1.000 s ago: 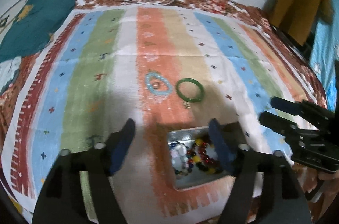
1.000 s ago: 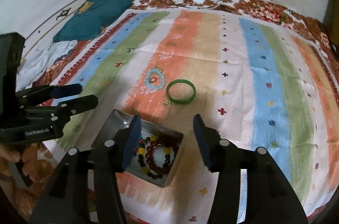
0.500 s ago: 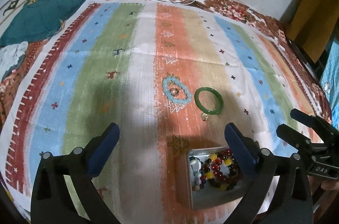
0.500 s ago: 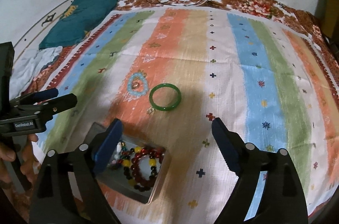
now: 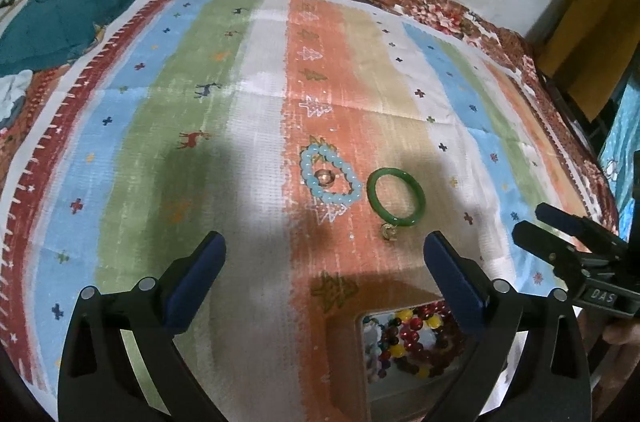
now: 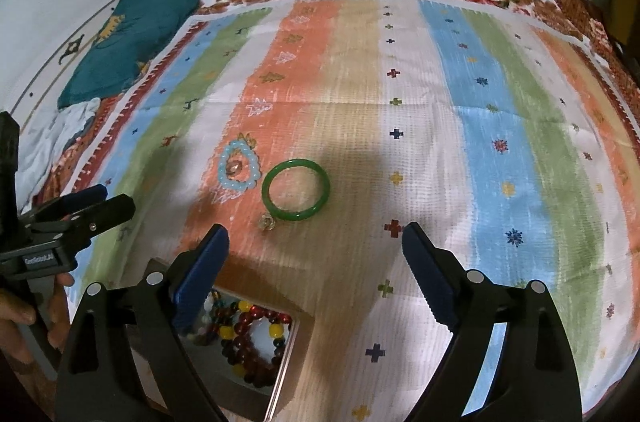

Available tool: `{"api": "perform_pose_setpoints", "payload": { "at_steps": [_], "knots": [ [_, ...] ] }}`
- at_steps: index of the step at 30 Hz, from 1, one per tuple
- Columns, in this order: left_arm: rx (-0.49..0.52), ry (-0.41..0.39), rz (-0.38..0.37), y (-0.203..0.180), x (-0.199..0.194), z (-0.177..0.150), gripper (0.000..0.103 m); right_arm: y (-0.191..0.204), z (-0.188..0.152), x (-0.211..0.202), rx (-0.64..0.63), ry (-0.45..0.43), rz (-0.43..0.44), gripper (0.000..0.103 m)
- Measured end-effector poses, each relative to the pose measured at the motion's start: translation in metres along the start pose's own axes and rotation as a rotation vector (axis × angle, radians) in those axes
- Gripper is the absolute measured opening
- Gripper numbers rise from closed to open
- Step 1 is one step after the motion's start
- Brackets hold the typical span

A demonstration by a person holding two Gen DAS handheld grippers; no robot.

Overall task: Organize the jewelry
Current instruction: 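Withdraw both open grippers from the tin, then grasp the green jade bangle with the right gripper while the left grasps the light-blue bead bracelet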

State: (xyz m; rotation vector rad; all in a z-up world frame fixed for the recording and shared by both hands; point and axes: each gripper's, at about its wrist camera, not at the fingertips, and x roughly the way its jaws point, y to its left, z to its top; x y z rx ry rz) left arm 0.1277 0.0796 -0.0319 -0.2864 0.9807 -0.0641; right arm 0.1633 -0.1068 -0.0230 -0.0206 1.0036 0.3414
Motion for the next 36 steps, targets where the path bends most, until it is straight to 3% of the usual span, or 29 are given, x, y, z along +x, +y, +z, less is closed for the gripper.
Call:
{"api": "perform_pose_setpoints", "payload": {
  "at_steps": [36],
  "knots": [
    [0.024,0.147,0.010,0.012,0.074,0.023,0.097,-0.010,0.022,0.066,0.007,0.113,-0.028,0.089]
  ]
}}
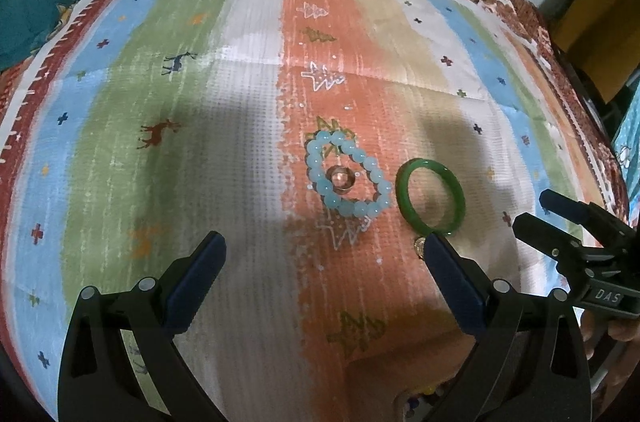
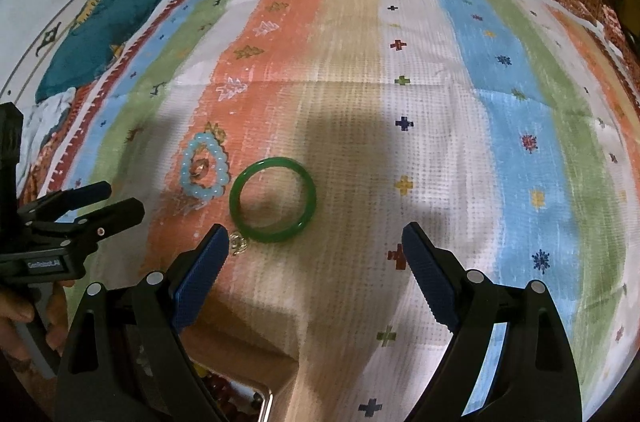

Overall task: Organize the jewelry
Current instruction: 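Grasp the green jade bangle with the right gripper while the left grasps the light-blue bead bracelet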

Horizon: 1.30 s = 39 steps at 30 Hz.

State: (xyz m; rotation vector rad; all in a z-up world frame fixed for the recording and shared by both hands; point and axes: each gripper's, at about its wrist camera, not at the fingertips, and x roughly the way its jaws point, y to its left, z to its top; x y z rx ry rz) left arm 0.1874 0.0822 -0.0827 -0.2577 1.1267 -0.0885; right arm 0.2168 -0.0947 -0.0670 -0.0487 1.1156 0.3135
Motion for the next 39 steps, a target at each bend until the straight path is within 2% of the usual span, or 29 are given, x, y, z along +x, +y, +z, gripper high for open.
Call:
{"api": "perform_pose_setpoints", "payload": {
  "at_steps": [12,21,39],
  "knots": [
    [0.024,0.025,0.032,-0.005,0.022,0.014,0.097,-0.005,0.008,0.027,-0.018,0.025,-0.040,0.089],
    [0.048,0.031,0.107,-0.005,0.036,0.022,0.097,-0.005,0.012,0.046,-0.040,0.036,-0.068,0.089],
    [0.116,0.057,0.212,-0.008,0.063,0.029,0.097,-0.003,0.022,0.075,-0.064,0.055,-0.129,0.089]
  ]
}}
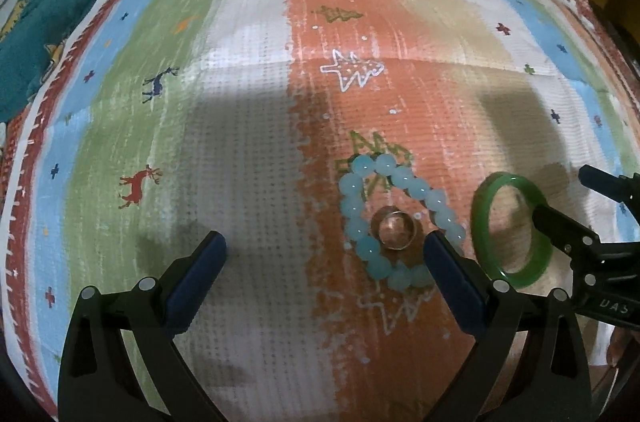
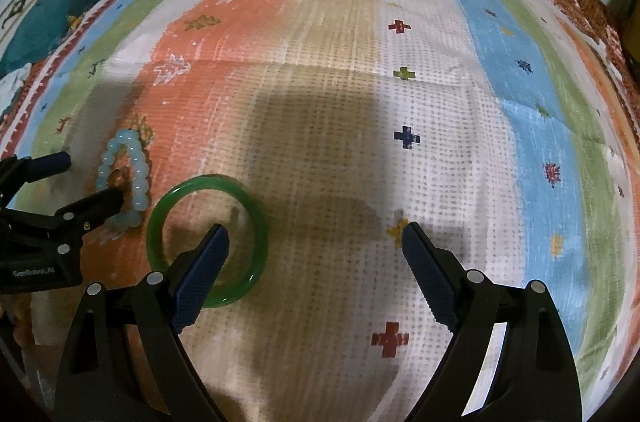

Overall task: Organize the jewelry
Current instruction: 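Grasp the green jade bangle with the right gripper while the left grasps the light-blue bead bracelet, then lift the bangle and bead bracelet and carry both toward the silver tin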

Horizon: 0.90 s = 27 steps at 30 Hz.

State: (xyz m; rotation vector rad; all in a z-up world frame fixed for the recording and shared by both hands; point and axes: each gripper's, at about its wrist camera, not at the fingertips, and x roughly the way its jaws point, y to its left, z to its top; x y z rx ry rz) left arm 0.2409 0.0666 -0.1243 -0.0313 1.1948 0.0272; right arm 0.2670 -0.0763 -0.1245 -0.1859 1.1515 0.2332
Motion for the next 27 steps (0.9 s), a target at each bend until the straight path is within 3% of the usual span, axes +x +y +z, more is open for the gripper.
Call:
{"api": "perform_pose_setpoints", "payload": {
  "at_steps": [7,9,13,16,17,19,21,27],
  "knots": [
    [0.048,-0.008,0.003,-0.001,0.002,-0.002,0.097,0.001,-0.001,0.008,-0.007,0.018,0.000,0.085],
    [0.065,-0.005,0.002,-0.001,0.001,-0.004,0.096,0.001,-0.001,0.006,-0.009,0.020,-0.001,0.067],
    [0.077,0.013,-0.013,0.001,0.001,-0.007,0.086,0.005,-0.001,0.004,-0.035,0.033,0.019,0.044],
    [0.077,0.019,-0.022,0.005,-0.001,-0.007,0.071,0.009,-0.002,0.004,-0.048,0.049,0.054,0.022],
    [0.073,0.018,-0.018,0.007,-0.002,-0.007,0.059,0.009,-0.003,0.003,-0.046,0.053,0.064,0.015],
    [0.068,0.016,-0.020,0.010,-0.003,-0.006,0.041,0.009,-0.003,0.003,-0.040,0.058,0.081,0.010],
    [0.073,0.020,-0.022,0.012,-0.003,-0.007,0.013,0.009,-0.004,0.003,-0.042,0.056,0.082,0.009],
    [0.077,0.013,-0.026,0.013,-0.005,-0.007,0.011,0.008,-0.005,0.001,-0.041,0.049,0.087,0.008]
  ]
}}
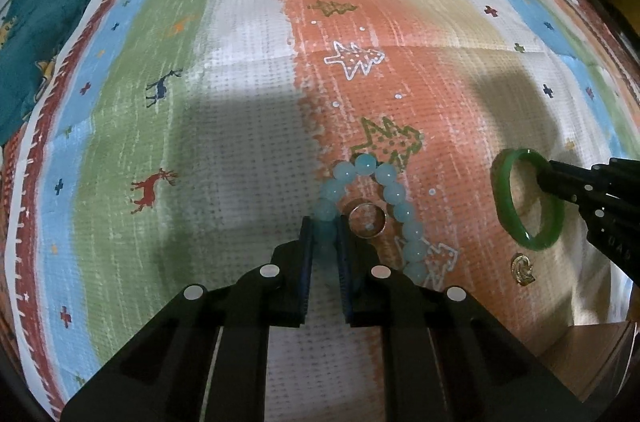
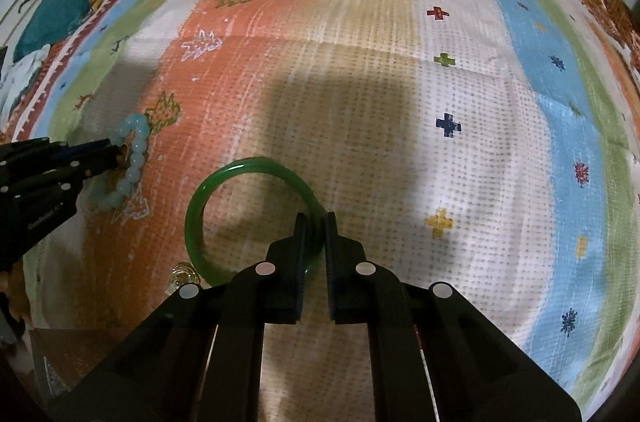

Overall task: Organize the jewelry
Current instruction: 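Lift the bangle and bead bracelet and carry both toward the silver tin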

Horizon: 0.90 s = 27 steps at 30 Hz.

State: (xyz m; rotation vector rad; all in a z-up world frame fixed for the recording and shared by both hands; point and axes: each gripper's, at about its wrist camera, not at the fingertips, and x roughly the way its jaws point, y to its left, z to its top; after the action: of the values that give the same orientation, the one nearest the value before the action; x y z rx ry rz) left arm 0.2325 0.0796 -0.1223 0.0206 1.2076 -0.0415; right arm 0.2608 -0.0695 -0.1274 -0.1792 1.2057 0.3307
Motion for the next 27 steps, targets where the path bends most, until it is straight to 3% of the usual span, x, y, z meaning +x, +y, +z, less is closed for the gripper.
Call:
{"api": "perform_pose_setpoints", "payload": {
  "at_steps": [7,16,27],
  "knots": [
    [-0.013,-0.001,-0.006,0.007,-0.010,-0.001,0.011,0.004,0.000,-0.011,-0.035,-0.019,-0.017,0.008],
    [-0.043,-0.083,-0.064,0.012,-0.049,0.006,0.011,0.014,0.004,-0.042,-0.064,-0.080,-0.026,0.008],
    [-0.047,-0.128,-0.080,0.008,-0.073,0.005,0.011,0.024,0.002,-0.067,-0.079,-0.126,-0.008,0.008]
  ]
}}
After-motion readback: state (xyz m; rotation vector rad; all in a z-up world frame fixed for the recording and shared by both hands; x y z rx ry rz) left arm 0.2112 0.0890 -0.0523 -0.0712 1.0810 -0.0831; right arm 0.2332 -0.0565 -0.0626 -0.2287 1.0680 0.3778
